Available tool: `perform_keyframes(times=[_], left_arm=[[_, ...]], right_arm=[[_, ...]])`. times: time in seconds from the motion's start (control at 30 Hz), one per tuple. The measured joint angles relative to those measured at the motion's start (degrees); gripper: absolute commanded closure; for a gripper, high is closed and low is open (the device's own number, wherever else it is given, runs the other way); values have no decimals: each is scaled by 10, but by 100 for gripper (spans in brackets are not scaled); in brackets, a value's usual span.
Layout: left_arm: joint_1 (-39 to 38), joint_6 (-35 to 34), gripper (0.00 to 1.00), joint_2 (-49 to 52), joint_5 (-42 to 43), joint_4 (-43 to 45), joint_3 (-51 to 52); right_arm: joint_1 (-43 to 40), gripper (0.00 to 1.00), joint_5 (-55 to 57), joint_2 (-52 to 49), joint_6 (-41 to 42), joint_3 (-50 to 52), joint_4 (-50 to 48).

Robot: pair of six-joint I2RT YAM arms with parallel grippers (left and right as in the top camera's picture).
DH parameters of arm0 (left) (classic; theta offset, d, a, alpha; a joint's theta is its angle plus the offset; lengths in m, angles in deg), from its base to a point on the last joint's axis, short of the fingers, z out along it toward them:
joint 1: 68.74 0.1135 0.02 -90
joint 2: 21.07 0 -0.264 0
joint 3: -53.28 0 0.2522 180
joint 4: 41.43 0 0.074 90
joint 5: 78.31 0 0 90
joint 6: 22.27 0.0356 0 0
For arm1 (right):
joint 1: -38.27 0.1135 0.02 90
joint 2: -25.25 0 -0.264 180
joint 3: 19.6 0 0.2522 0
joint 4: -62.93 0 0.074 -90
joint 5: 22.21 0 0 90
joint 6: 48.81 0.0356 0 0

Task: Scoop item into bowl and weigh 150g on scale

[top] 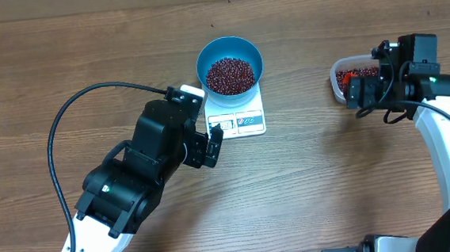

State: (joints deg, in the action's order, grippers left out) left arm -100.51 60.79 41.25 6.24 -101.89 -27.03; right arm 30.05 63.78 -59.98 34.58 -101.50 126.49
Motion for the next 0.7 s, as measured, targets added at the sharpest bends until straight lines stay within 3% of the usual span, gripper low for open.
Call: perform_keyframes(times=[0.7], left_arm=[[0,0,0,0,0,0,0]], right_arm=[[0,0,4,0,6,0,0]])
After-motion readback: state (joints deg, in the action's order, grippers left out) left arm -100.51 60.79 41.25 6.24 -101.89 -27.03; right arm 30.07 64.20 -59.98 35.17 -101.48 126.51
